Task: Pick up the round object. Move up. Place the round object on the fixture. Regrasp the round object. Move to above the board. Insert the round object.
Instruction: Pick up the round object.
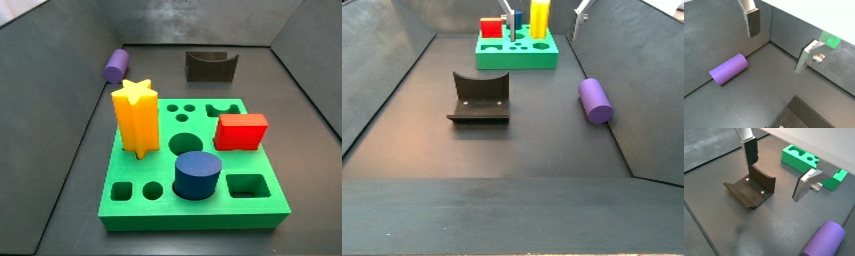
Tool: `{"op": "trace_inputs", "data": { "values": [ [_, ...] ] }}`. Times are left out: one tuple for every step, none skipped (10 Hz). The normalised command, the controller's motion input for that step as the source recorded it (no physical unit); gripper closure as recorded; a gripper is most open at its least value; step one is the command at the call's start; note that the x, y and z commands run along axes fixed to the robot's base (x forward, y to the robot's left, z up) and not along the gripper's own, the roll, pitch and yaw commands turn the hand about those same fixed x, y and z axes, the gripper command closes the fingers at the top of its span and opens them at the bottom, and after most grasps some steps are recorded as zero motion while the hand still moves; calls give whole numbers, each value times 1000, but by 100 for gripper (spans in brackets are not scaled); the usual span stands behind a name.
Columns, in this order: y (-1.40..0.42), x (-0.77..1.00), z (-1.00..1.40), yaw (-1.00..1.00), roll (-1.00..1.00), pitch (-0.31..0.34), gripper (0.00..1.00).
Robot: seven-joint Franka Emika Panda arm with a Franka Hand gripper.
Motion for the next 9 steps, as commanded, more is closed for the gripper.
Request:
{"op": "trace_inputs", "data": {
  "values": [
    [-29,-263,-200,0,0,-57,0],
    [-174,-571,-377,0,14,-119,0],
    [-117,-514,-411,0,0,-121,0],
    [-109,-509,-497,0,20,-137,0],
    [-166,-546,-580,0,67,-156,0],
    [-229,-449,-594,0,74,-159,0],
    [-286,-426,-534,9,30,-217,0],
    [-349,-220,-551,57,27,-223,0],
    [-300,-131,-674,46,54,-171,0]
  ]
}}
